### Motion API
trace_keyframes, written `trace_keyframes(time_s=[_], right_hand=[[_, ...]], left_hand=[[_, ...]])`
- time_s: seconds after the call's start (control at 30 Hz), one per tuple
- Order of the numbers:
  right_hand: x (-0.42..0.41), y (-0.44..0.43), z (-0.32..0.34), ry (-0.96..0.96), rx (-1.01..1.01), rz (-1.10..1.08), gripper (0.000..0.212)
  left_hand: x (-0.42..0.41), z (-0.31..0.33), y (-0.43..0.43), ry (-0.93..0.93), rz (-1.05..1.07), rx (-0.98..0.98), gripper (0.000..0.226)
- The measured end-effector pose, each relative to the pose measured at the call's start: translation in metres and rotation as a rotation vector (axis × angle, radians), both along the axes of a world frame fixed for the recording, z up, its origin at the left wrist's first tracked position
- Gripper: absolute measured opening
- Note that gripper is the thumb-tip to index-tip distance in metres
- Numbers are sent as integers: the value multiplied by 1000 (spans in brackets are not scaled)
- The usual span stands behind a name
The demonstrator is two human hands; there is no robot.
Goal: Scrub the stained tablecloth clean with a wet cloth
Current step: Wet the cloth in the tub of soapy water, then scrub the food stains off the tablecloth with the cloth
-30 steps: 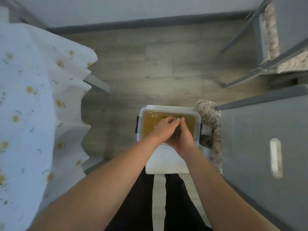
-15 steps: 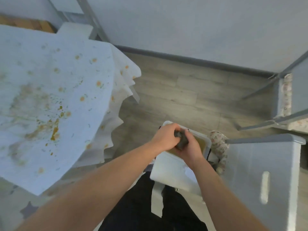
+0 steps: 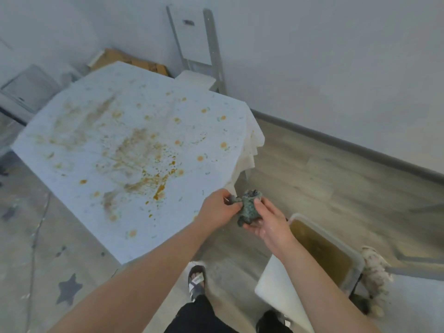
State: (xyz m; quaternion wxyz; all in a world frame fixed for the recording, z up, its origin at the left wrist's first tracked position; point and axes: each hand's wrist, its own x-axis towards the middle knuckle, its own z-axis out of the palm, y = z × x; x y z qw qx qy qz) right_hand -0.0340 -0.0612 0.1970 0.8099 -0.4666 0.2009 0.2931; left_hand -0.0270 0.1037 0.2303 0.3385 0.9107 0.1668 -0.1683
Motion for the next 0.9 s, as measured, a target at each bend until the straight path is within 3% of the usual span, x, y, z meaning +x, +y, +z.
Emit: trace_keyframes(time_s=[0.13, 0.27, 0.37, 0.43, 0.57, 0.73, 0.9], right_hand=[[3, 88, 10, -54, -123, 67, 19], [14, 168, 4, -70, -271, 40, 25], [26, 218, 3, -58, -341, -18, 28], [34, 244, -2, -101, -480, 18, 30], [22, 287, -22, -266, -1025, 279, 36], [17, 320, -45, -395, -1138, 359, 44], [45, 332, -73, -430, -1318, 458, 44]], left_hand=[[-15, 4, 97, -14, 111, -64, 25], [-23, -10, 190, -14, 124, -137, 9], [-28, -18, 258, 19, 78, -148, 20], [-32, -26, 301, 48, 6, -90, 29], [-41, -49, 373, 188, -215, 163, 42], [-43, -77, 412, 273, -441, 305, 64], [-56, -100, 423, 268, -604, 445, 56]])
